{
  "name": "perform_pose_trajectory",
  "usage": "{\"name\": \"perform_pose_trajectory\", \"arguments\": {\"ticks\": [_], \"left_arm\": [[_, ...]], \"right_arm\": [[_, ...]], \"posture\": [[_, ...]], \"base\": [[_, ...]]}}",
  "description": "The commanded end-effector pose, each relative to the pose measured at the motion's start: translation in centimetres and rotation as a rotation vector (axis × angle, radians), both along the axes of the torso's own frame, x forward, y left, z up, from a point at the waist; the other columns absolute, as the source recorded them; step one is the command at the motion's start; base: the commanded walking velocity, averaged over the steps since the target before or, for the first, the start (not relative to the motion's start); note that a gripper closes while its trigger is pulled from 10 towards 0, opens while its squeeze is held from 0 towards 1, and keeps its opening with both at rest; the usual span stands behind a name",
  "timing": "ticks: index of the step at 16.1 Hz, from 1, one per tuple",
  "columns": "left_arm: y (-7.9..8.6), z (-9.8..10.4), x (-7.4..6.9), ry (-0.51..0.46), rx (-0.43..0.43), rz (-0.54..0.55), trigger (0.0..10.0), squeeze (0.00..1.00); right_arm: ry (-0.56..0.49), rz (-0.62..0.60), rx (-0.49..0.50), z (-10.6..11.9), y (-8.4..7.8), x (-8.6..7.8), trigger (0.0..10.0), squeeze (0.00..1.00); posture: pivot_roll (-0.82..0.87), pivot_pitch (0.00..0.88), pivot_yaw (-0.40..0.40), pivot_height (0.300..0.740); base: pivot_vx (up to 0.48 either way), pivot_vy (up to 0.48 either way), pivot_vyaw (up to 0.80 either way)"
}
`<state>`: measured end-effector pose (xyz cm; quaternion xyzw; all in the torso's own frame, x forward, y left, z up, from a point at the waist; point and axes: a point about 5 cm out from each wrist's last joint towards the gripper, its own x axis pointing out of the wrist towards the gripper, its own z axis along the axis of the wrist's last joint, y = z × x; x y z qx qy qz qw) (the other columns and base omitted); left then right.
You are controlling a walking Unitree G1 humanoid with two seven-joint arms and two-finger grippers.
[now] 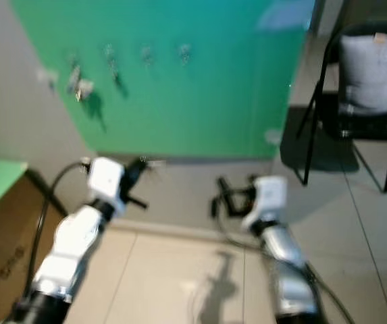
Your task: Hang keys on a hook
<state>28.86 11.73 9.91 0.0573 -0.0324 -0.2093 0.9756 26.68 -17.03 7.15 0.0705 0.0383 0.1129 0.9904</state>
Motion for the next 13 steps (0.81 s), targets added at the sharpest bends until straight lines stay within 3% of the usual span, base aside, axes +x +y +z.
{"name": "perform_pose_trajectory", "arguments": {"ticks": [1,3,8,13], "left_arm": [[1.2,0.3,0.3,-0.009,0.016,0.042,0.0,0.00],[1.3,0.3,0.4,-0.014,0.016,0.053,0.0,0.00],[1.5,1.2,0.9,-0.030,-0.016,0.071,0.0,0.00],[1.6,2.0,1.5,-0.040,0.021,0.051,0.0,0.00]], "right_arm": [[-0.009,0.033,0.014,0.2,1.2,0.1,10.0,0.00],[-0.009,0.035,0.013,0.2,1.2,0.1,10.0,0.00],[-0.011,0.049,0.013,0.2,1.4,0.0,10.0,0.00],[-0.014,0.065,0.019,0.2,1.7,0.0,10.0,0.00]], "posture": [[-0.24,0.000,0.138,0.740],[-0.24,0.000,0.138,0.740],[-0.24,0.003,0.136,0.740],[-0.24,0.003,0.139,0.740]], "base": [[0.000,0.000,0.00],[0.000,0.000,0.00],[0.366,0.305,0.00],[0.466,0.000,0.00]]}}
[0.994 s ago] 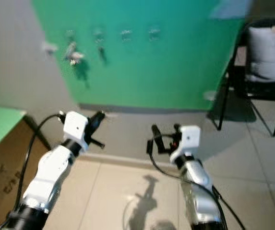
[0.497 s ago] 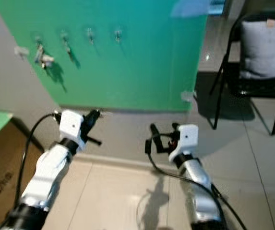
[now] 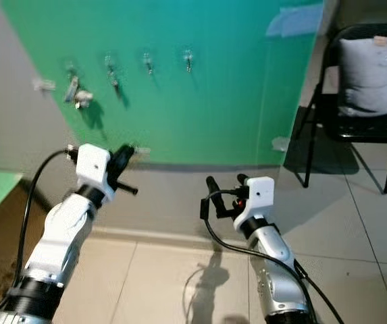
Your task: Hang keys on a hook
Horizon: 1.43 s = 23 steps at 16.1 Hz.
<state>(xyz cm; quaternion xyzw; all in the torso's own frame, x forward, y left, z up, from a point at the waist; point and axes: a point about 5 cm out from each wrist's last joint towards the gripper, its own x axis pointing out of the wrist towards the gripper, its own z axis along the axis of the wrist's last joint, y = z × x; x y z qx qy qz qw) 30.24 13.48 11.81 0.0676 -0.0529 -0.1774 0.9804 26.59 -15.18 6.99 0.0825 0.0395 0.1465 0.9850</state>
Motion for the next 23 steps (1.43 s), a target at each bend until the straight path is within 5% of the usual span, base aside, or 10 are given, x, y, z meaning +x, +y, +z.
{"name": "perform_pose_trajectory", "arguments": {"ticks": [1,10,12,17,23], "left_arm": [[-0.2,0.3,0.5,0.005,0.046,-0.023,0.0,0.00],[-0.8,1.1,1.1,0.037,0.084,-0.116,0.0,0.00],[-1.1,2.4,1.5,0.044,0.048,-0.175,0.0,0.00],[-2.5,4.9,2.2,0.116,-0.061,-0.373,0.0,0.00],[-1.7,4.9,3.2,0.266,-0.228,-0.513,0.0,0.00]], "right_arm": [[-0.020,0.024,0.004,0.6,0.2,0.0,10.0,0.00],[0.025,0.216,-0.012,0.7,0.0,-1.4,10.0,0.00],[0.047,0.247,-0.031,0.2,-0.8,-3.0,10.0,0.00],[0.078,0.276,-0.019,-0.1,-0.3,-3.8,10.0,0.00],[0.081,0.309,0.004,0.0,0.7,-3.7,10.0,0.00]], "posture": [[-0.24,0.005,0.140,0.740],[-0.25,0.000,0.150,0.740],[-0.26,0.000,0.145,0.740],[-0.29,0.000,0.160,0.740],[-0.28,0.000,0.159,0.740]], "base": [[0.480,0.000,0.00],[0.158,0.000,0.00],[0.000,0.000,0.00],[0.000,0.000,0.00],[0.000,0.000,0.00]]}}
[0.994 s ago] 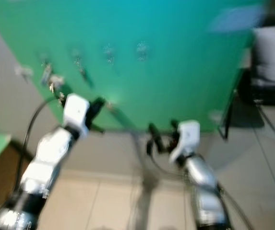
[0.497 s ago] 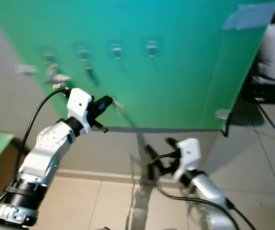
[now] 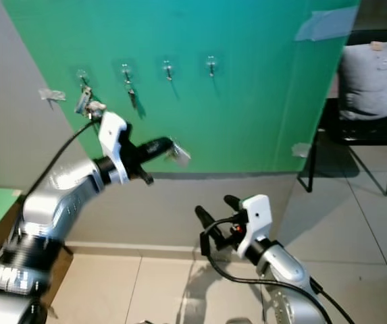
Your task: Hang keys on a hook
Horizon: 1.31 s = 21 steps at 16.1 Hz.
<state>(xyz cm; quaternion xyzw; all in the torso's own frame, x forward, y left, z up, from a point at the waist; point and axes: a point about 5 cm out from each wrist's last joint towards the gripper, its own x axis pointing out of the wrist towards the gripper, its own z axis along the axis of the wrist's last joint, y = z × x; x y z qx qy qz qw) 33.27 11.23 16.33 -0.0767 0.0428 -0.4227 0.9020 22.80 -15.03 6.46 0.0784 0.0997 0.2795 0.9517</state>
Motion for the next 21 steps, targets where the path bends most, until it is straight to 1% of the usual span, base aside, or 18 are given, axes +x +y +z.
{"name": "perform_pose_trajectory", "arguments": {"ticks": [1,3,5,7,9,12,15,18,19,20,21], "left_arm": [[0.6,0.5,0.6,0.017,-0.029,0.003,0.0,0.00],[0.8,0.8,1.6,0.039,-0.052,0.007,0.0,0.00],[1.1,1.7,2.6,0.049,-0.093,0.011,0.0,0.00],[1.3,2.3,3.2,0.070,-0.142,-0.001,0.0,0.00],[1.5,2.6,3.9,0.084,-0.164,0.001,0.0,0.00],[1.9,3.9,4.8,0.071,-0.200,0.019,0.0,0.00],[2.7,4.6,5.5,0.075,-0.241,0.056,0.0,0.00],[3.6,5.0,6.4,0.098,-0.307,0.158,0.0,0.00],[4.3,4.7,7.0,0.101,-0.266,0.283,0.0,0.00],[4.4,4.5,7.0,0.089,-0.232,0.292,0.0,0.00],[4.2,3.4,6.6,-0.009,-0.004,0.299,0.0,0.00]], "right_arm": [[-0.018,0.033,0.020,0.7,0.7,0.2,10.0,0.00],[-0.022,0.037,0.025,1.0,0.7,0.5,10.0,0.00],[-0.027,0.037,0.033,1.2,0.9,0.7,10.0,0.00],[-0.026,0.036,0.038,1.2,1.1,0.7,10.0,0.00],[-0.024,0.031,0.051,1.3,1.4,0.6,10.0,0.00],[-0.017,0.030,0.059,1.2,1.6,0.3,10.0,0.00],[-0.013,0.025,0.063,1.1,1.6,0.2,10.0,0.00],[-0.011,0.022,0.066,1.1,1.5,0.1,10.0,0.00],[-0.012,0.018,0.061,1.1,1.5,0.2,10.0,0.00],[-0.015,0.014,0.058,1.1,1.5,0.1,10.0,0.00],[-0.044,-0.065,0.039,1.2,1.0,0.6,10.0,0.00]], "posture": [[-0.28,0.000,0.158,0.740],[-0.29,0.000,0.164,0.740],[-0.29,0.003,0.172,0.740],[-0.30,0.007,0.181,0.740],[-0.30,0.008,0.186,0.740],[-0.30,0.008,0.193,0.740],[-0.30,0.006,0.195,0.740],[-0.31,0.000,0.195,0.740],[-0.31,0.000,0.198,0.740],[-0.32,0.000,0.208,0.740],[-0.32,0.000,0.214,0.740]], "base": [[0.000,0.000,0.00],[0.000,0.000,0.00],[0.000,0.000,0.00],[0.000,0.000,0.00],[0.000,0.000,0.00],[0.000,0.000,0.00],[0.000,0.000,0.00],[0.000,0.000,0.00],[0.000,0.000,0.00],[0.000,0.000,0.00],[0.000,0.000,0.00]]}}
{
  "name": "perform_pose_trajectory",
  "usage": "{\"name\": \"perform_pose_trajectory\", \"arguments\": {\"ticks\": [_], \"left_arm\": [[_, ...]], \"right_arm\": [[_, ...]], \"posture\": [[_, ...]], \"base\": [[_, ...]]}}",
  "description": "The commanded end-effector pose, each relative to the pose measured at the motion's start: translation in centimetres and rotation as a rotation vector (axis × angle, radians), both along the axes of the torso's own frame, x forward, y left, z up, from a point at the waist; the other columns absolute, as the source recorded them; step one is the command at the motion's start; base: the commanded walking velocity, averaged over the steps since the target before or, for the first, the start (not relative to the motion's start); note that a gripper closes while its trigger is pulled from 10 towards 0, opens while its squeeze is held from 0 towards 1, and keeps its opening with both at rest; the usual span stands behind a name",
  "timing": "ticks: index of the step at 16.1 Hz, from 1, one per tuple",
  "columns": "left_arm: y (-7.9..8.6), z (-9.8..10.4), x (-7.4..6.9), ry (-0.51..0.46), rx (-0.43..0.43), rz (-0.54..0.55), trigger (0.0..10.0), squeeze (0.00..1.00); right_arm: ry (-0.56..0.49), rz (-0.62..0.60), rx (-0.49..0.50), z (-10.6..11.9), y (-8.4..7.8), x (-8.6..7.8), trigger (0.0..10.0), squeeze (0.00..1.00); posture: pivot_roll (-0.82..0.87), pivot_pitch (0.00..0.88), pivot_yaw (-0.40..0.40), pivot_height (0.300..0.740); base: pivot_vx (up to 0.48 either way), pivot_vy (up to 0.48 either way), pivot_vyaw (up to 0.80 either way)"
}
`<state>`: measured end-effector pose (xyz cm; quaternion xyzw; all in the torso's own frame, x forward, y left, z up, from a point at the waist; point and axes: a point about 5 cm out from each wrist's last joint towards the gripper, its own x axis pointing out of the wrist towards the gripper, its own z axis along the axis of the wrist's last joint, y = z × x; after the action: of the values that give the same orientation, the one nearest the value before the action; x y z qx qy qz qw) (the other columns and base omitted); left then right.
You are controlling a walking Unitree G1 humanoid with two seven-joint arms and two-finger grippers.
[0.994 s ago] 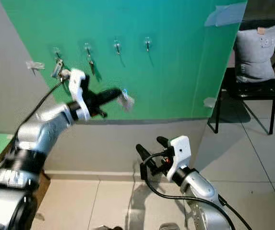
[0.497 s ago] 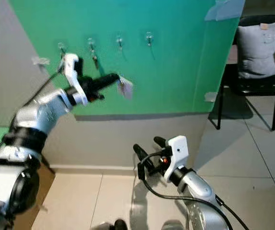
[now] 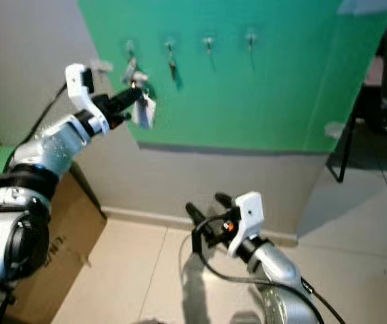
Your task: Hang keys on a hook
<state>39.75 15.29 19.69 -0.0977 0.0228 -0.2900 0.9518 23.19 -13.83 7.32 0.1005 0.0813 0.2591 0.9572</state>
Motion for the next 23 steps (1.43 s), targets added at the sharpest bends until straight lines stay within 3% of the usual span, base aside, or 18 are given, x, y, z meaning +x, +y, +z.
{"name": "perform_pose_trajectory", "arguments": {"ticks": [1,2,3,6,8,9,10,14,18,23], "left_arm": [[0.0,-1.5,-0.8,-0.078,0.261,-0.009,0.0,0.00],[0.3,-3.5,-2.3,-0.132,0.385,-0.010,0.0,0.00],[0.4,-4.1,-2.7,-0.139,0.402,-0.010,0.0,0.00],[2.0,-9.1,-7.7,-0.120,0.380,0.104,0.0,0.00],[1.6,-10.6,-10.5,-0.142,0.366,0.135,0.0,0.00],[0.5,-13.2,-13.7,-0.086,0.294,0.202,0.0,0.00],[-0.3,-13.7,-14.2,-0.077,0.280,0.201,0.0,0.00],[-1.5,-11.8,-11.9,-0.130,0.249,0.235,0.0,0.00],[-1.7,-11.1,-11.1,-0.153,0.244,0.268,0.0,0.00],[-1.8,-10.6,-9.8,-0.169,0.283,0.234,0.0,0.00]], "right_arm": [[-0.053,-0.133,-0.012,0.7,-1.2,1.0,10.0,0.00],[-0.098,-0.254,-0.071,1.0,-2.3,1.7,10.0,0.00],[-0.103,-0.272,-0.071,1.0,-2.5,1.7,10.0,0.00],[-0.106,-0.325,-0.112,0.6,-3.5,1.6,10.0,0.00],[-0.114,-0.338,-0.135,0.3,-3.6,1.8,10.0,0.00],[-0.114,-0.364,-0.136,0.1,-3.6,2.3,10.0,0.00],[-0.113,-0.372,-0.142,0.0,-3.5,2.5,10.0,0.00],[-0.095,-0.354,-0.158,-0.2,-3.8,2.8,10.0,0.00],[-0.117,-0.334,-0.192,0.3,-4.2,3.6,10.0,0.00],[-0.123,-0.312,-0.178,0.2,-3.4,4.1,10.0,0.00]], "posture": [[-0.32,0.000,0.218,0.740],[-0.32,0.000,0.223,0.740],[-0.31,0.000,0.222,0.740],[-0.28,0.000,0.209,0.740],[-0.27,0.000,0.203,0.740],[-0.26,0.000,0.191,0.740],[-0.26,0.000,0.177,0.740],[-0.26,0.000,0.127,0.740],[-0.27,0.000,0.104,0.740],[-0.27,0.000,0.123,0.740]], "base": [[0.000,0.000,0.00],[0.000,0.000,0.00],[0.000,0.000,0.00],[0.000,0.000,0.00],[0.000,0.000,0.00],[0.000,0.000,0.00],[0.000,0.000,0.00],[0.000,0.000,0.20],[0.000,0.000,0.77],[0.000,-0.337,0.00]]}}
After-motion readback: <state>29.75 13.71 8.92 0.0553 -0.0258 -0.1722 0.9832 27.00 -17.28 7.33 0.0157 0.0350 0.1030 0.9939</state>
